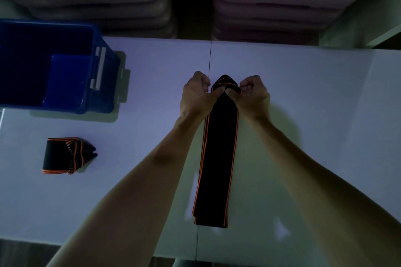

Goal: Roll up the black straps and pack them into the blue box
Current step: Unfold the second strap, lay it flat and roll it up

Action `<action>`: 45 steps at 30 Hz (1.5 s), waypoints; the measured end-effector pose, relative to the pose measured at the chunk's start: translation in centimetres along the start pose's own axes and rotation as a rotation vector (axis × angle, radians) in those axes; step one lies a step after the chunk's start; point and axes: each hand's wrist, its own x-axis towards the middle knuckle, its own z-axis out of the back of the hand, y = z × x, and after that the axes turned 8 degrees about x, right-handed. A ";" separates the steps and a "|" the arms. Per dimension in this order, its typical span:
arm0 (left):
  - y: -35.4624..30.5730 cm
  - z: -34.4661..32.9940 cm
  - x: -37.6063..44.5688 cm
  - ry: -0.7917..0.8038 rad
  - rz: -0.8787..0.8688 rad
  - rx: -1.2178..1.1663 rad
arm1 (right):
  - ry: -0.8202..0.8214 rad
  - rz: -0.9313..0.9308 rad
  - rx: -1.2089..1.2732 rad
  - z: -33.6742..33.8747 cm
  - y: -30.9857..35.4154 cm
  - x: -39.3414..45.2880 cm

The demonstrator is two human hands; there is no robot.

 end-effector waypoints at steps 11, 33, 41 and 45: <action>5.1 -0.7 -8.1 -0.047 -0.045 0.044 | 0.080 0.078 -0.099 2.3 -4.7 -8.3; 11.8 -1.8 -22.1 -0.022 -0.135 0.151 | 0.288 0.101 -0.031 6.7 -8.1 -23.1; 12.1 -2.3 -26.7 -0.030 -0.010 0.097 | 0.435 -0.109 -0.098 8.6 -8.3 -25.5; 12.2 -3.0 -27.5 -0.007 0.064 0.079 | 0.517 -0.143 -0.086 8.8 -8.3 -25.8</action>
